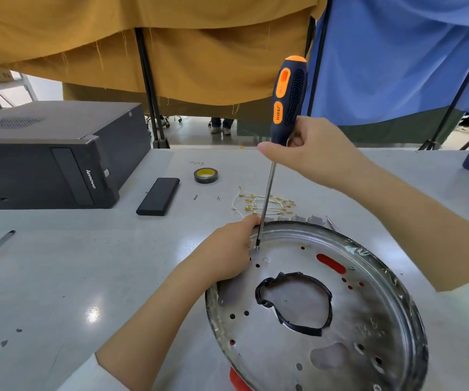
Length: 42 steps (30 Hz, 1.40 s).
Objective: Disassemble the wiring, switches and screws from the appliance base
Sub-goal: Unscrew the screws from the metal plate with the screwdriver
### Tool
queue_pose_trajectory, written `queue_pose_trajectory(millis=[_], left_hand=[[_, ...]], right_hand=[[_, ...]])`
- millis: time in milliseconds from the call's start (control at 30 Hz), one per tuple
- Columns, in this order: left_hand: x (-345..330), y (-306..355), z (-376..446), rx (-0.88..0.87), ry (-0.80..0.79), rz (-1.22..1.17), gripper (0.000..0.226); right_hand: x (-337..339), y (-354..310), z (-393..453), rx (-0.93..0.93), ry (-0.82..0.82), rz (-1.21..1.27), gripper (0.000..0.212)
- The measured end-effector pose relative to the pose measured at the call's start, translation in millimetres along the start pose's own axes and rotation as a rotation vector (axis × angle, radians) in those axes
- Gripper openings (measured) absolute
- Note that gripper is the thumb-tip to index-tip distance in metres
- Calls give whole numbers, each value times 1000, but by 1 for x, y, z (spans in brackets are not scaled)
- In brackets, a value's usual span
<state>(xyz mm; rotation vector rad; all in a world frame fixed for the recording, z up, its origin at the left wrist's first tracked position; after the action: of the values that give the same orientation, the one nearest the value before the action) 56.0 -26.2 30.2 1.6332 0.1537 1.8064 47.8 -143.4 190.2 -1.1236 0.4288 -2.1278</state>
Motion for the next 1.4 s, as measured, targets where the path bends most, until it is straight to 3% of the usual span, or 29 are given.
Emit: queue_pose_trajectory(millis=[100,233,333,500,667,733,867,1067,1233,1400], left_hand=[[0,0,1,8,-2,12,54],[0,0,0,7,-2,9,53],[0,0,-1,11,-4,18,54],[1,0,-2,14,-6,25,57],[0,0,0,26,-11,17,56],[0,0,0,29,-11,15,56],[0,1,-1,25,-12,18,56],[1,2,-2,22,-19,14,56],[1,2,-2,21,-18,25,55],[0,1,-2,28,-26,24,56]], right_hand=[[5,-4,8,-23,-65,-42,34],[0,-2,7,-155,-273,86,22],[1,-2,7,-213,-326,128,20],[6,7,8,-229,-229,80,42],[4,8,4,-252,-345,179,14],[4,7,2,-274,-375,195,17],[11,12,6,-305,-242,146,33],[10,7,5,-291,-283,189,22],[13,8,7,-298,-199,114,46],[12,10,6,-319,-258,195,20]])
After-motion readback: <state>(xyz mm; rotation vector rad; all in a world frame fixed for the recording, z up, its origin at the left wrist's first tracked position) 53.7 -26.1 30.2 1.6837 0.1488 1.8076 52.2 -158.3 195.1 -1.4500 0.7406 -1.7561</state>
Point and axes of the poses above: each hand's wrist, its own z-axis towards the middle knuckle, its own x-axis out of the back of the hand, y = z × x, the point moved 7 cm from there along z, towards the middle knuckle, and after that the axes turned 10 degrees about y, right-handed, at the moved point
